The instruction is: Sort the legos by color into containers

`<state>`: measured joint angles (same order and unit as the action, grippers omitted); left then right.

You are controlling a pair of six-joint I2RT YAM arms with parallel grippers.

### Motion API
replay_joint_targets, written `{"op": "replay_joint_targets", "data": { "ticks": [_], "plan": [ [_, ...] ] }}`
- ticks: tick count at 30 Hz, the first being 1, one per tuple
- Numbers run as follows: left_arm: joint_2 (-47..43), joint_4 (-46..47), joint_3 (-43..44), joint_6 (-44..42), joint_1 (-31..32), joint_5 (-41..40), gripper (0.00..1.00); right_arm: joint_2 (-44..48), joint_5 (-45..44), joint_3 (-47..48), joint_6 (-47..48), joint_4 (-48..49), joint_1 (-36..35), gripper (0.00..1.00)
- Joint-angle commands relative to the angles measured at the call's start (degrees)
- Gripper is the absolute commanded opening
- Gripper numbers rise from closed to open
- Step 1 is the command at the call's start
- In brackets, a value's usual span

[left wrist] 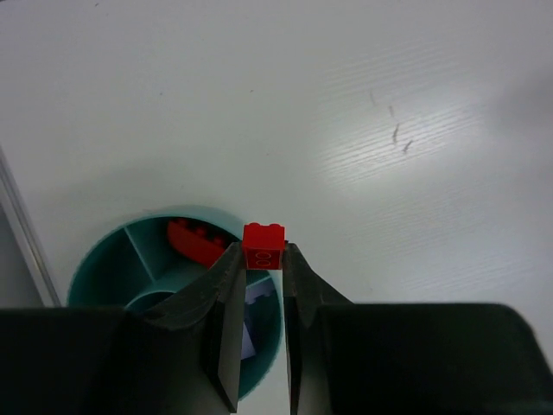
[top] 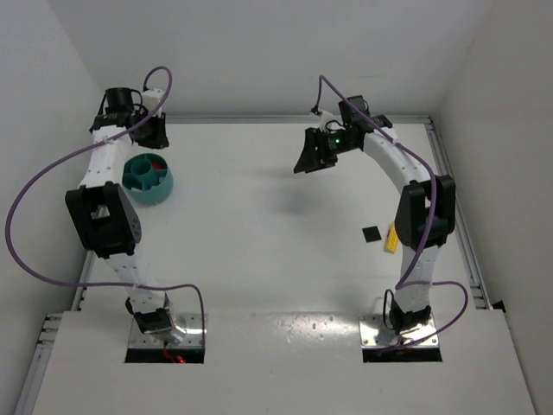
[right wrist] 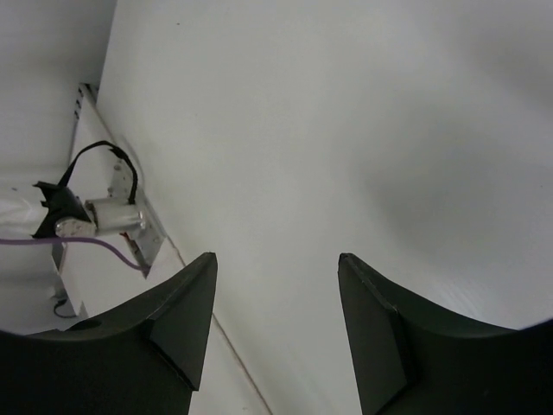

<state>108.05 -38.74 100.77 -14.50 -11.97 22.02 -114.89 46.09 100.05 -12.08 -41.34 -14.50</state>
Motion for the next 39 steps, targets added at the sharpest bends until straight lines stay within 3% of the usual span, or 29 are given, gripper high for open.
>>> {"op": "replay_joint_targets", "data": {
  "ticks": [1, 14, 39],
  "plan": [
    [2.5, -3.4, 4.5, 0.2, -0.3, -5.4, 0.02, 1.9, -2.2, 0.6, 3.4, -1.4, -0.4, 0.59],
    [9.3, -6.7, 10.3, -0.9, -0.9, -12.2, 0.08, 1.2, -1.2, 0.6, 3.4, -1.9, -0.4, 0.59],
    [8.8, -9.3, 9.8, -3.0, -2.4, -14.4, 0.15, 1.2, -1.2, 0.6, 3.4, -1.9, -0.4, 0.59]
  ]
}}
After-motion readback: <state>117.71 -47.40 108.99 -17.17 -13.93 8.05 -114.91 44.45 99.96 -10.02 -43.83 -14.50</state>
